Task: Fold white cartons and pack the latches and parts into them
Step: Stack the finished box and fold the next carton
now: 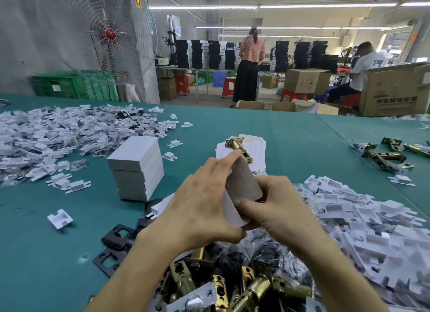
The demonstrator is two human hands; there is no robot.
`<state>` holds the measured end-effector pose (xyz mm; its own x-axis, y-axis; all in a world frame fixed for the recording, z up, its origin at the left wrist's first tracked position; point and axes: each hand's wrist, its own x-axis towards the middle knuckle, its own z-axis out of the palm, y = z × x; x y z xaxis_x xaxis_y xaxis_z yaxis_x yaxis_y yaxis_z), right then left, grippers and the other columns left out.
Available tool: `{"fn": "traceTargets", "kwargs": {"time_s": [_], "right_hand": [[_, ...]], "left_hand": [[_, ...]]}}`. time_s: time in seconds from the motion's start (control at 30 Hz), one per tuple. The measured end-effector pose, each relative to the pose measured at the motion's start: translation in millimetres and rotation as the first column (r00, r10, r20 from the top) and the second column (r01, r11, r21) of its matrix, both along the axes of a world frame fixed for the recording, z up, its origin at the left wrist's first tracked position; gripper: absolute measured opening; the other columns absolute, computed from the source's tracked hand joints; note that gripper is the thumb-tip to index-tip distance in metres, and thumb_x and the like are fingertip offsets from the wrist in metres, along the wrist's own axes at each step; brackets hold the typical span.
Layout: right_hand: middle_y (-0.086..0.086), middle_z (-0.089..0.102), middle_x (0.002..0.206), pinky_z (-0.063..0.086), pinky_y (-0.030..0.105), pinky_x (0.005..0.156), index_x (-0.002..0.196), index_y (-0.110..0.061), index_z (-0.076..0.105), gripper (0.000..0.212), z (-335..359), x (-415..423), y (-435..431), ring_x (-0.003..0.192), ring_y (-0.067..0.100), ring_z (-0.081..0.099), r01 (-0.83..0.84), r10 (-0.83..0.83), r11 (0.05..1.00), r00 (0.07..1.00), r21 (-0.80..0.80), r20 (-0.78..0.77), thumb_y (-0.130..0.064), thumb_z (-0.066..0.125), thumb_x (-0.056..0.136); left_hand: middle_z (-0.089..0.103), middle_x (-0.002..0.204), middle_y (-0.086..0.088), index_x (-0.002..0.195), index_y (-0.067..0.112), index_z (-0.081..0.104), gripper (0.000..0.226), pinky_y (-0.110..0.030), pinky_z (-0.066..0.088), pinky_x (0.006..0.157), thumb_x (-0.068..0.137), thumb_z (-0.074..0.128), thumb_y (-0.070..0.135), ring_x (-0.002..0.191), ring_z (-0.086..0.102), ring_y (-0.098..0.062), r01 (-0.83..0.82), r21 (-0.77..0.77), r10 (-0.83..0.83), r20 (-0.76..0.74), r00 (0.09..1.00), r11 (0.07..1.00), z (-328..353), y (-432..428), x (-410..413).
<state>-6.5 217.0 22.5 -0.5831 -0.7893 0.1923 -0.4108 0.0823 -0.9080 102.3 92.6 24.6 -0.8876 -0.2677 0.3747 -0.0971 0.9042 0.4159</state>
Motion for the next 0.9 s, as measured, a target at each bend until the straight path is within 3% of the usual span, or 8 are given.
{"fn": "traceTargets", "kwargs": {"time_s": [0.07,0.17,0.3,0.4,0.53,0.63,0.73,0.9], "right_hand": [[0.015,0.068,0.064,0.057,0.053,0.054,0.072,-0.007,0.064,0.003,0,0,-1,0.060,0.035,0.067,0.094,-0.092,0.995,0.989,0.014,-0.114,-0.006,0.066,0.070],[0.007,0.069,0.063,0.056,0.046,0.052,0.078,-0.022,0.059,0.020,2,2,-1,0.056,0.027,0.067,0.190,-0.194,0.981,0.960,-0.037,-0.201,-0.005,0.068,0.072],[0.003,0.070,0.063,0.054,0.046,0.054,0.091,-0.034,0.039,0.046,4,6,-1,0.054,0.021,0.066,0.260,-0.285,0.953,0.943,-0.157,-0.171,-0.010,0.074,0.076],[0.003,0.068,0.062,0.052,0.040,0.047,0.095,-0.035,0.035,0.050,7,10,0,0.048,0.022,0.063,0.249,-0.289,0.940,0.944,-0.233,-0.157,-0.008,0.074,0.079],[0.003,0.066,0.063,0.049,0.043,0.047,0.094,-0.033,0.035,0.049,5,10,1,0.042,0.021,0.060,0.266,-0.322,0.928,0.925,-0.261,-0.203,-0.003,0.071,0.080],[0.008,0.064,0.059,0.048,0.044,0.042,0.090,-0.034,0.036,0.047,2,6,1,0.043,0.023,0.060,0.301,-0.354,0.926,0.902,-0.229,-0.248,-0.004,0.071,0.080],[0.006,0.062,0.058,0.047,0.031,0.037,0.084,-0.032,0.038,0.040,0,5,0,0.044,0.022,0.061,0.319,-0.381,0.910,0.895,-0.264,-0.234,-0.014,0.074,0.084],[-0.006,0.069,0.069,0.059,0.043,0.053,0.078,-0.027,0.061,0.016,1,5,-4,0.062,0.015,0.070,0.227,-0.299,0.924,0.931,-0.307,-0.211,-0.033,0.069,0.090]], "left_hand": [[0.041,0.128,0.013,0.151,0.045,0.010,0.116,-0.036,0.045,0.097,0.062,0.083,0.044,0.123,0.046,-0.007,0.027,0.027,-0.026,-0.046,0.999,0.999,0,1,0],[0.045,0.128,0.014,0.145,0.046,0.025,0.104,-0.035,0.049,0.092,0.060,0.086,0.044,0.114,0.053,-0.007,0.026,0.085,-0.014,-0.148,0.989,0.996,0,1,0],[0.047,0.122,0.020,0.129,0.042,0.039,0.083,-0.030,0.047,0.087,0.056,0.074,0.063,0.106,0.052,0.000,-0.021,0.080,0.038,-0.218,0.975,0.997,2,-1,1],[0.045,0.128,0.027,0.134,0.055,0.033,0.091,-0.037,0.049,0.092,0.053,0.073,0.069,0.113,0.052,-0.003,-0.039,0.117,0.054,-0.131,0.990,0.992,0,-5,2],[0.041,0.135,0.028,0.137,0.067,0.018,0.107,-0.042,0.050,0.093,0.051,0.082,0.062,0.118,0.053,-0.009,-0.041,0.086,0.042,-0.018,0.999,0.996,-2,-8,4],[0.049,0.125,0.024,0.131,0.063,0.028,0.094,-0.041,0.054,0.078,0.053,0.080,0.047,0.102,0.060,-0.013,-0.041,0.058,0.048,-0.128,0.991,0.997,-4,-6,1],[0.054,0.115,0.021,0.123,0.054,0.041,0.078,-0.040,0.054,0.071,0.053,0.076,0.045,0.095,0.060,-0.011,-0.042,0.077,0.057,-0.201,0.978,0.996,-4,-7,-1],[0.058,0.096,0.014,0.103,0.040,0.048,0.058,-0.042,0.056,0.063,0.055,0.081,0.044,0.083,0.061,-0.010,-0.105,0.187,0.165,-0.339,0.926,0.977,-3,-13,-1]]}}
